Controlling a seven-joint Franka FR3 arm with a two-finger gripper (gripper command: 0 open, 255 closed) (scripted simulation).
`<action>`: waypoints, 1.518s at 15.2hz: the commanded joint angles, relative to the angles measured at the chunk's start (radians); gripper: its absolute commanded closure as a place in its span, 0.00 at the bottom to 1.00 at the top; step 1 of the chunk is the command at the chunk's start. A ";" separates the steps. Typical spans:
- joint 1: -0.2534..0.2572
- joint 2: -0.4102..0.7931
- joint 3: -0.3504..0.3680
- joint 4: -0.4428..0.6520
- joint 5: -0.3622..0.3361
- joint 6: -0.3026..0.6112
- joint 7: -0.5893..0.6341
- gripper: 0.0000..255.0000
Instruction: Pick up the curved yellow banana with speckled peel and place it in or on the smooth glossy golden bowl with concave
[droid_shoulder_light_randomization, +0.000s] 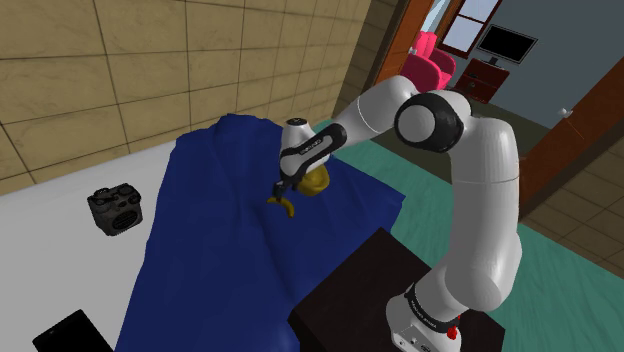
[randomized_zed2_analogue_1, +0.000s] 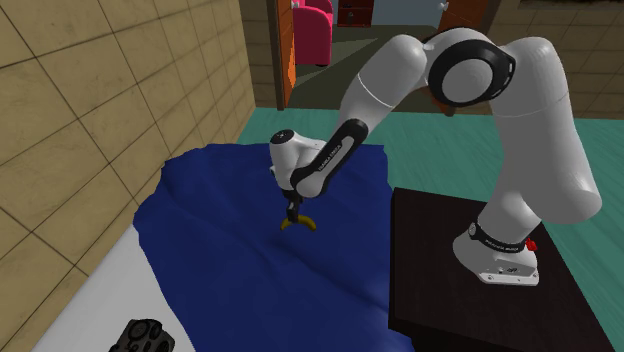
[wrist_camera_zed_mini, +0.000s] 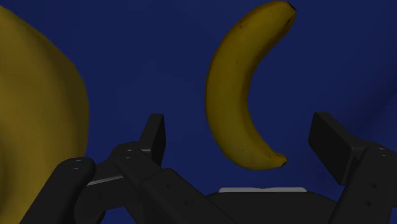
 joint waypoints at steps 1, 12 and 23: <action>0.001 0.028 -0.002 0.009 -0.002 0.019 0.003 0.00; 0.001 0.068 -0.005 0.018 -0.005 0.050 0.005 0.00; 0.001 0.055 -0.004 0.013 -0.004 0.043 0.004 1.00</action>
